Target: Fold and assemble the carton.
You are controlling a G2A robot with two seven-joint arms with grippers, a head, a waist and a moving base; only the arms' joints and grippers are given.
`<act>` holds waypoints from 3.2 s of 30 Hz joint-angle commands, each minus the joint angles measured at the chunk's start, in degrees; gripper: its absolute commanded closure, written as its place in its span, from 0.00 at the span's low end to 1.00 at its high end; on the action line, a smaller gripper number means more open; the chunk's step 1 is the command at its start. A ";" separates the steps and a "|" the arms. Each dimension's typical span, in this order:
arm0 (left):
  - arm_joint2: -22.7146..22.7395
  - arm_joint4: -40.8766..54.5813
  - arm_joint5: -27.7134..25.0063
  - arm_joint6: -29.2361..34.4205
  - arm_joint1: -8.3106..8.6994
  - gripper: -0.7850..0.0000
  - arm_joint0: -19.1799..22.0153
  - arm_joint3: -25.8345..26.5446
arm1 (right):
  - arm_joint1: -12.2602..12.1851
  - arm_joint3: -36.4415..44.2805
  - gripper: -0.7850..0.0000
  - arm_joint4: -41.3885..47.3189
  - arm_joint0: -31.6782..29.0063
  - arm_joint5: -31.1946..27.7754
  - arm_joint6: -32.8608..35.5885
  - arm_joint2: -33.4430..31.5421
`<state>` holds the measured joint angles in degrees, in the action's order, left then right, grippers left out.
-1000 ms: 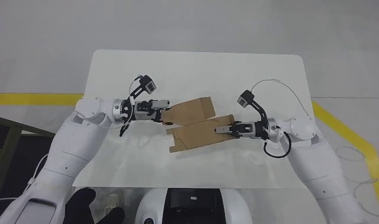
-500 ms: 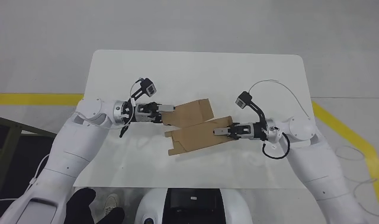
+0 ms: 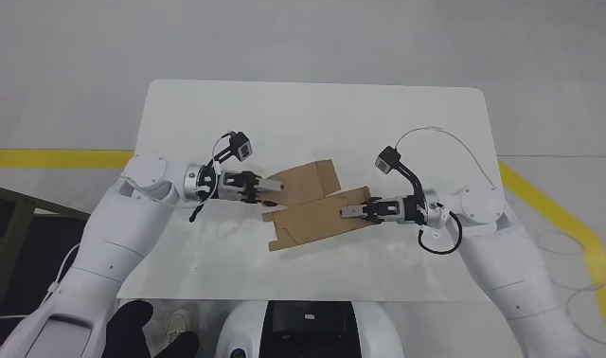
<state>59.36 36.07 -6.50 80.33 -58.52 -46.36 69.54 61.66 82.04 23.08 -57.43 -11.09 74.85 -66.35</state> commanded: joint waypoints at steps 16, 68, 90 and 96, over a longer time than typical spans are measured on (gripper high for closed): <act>0.44 -1.89 1.17 0.62 0.14 1.00 -0.08 0.60 | -0.45 0.05 0.00 -1.27 0.00 1.10 -1.84 -0.06; -0.37 0.29 -2.91 6.21 -0.66 1.00 0.40 5.05 | 2.09 2.31 0.00 15.08 -0.84 -10.94 -7.09 4.50; -0.08 0.48 -2.86 6.81 -0.70 1.00 -0.18 5.37 | 3.50 1.40 0.24 13.23 -1.06 -12.85 -9.57 7.57; -0.18 0.39 -2.74 7.16 -0.73 1.00 -0.29 5.72 | 3.35 0.47 0.24 10.38 0.22 -11.73 -8.03 7.02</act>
<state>59.17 36.46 -9.26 87.46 -59.25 -46.66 75.25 65.04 82.64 33.90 -57.40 -23.05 66.53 -59.28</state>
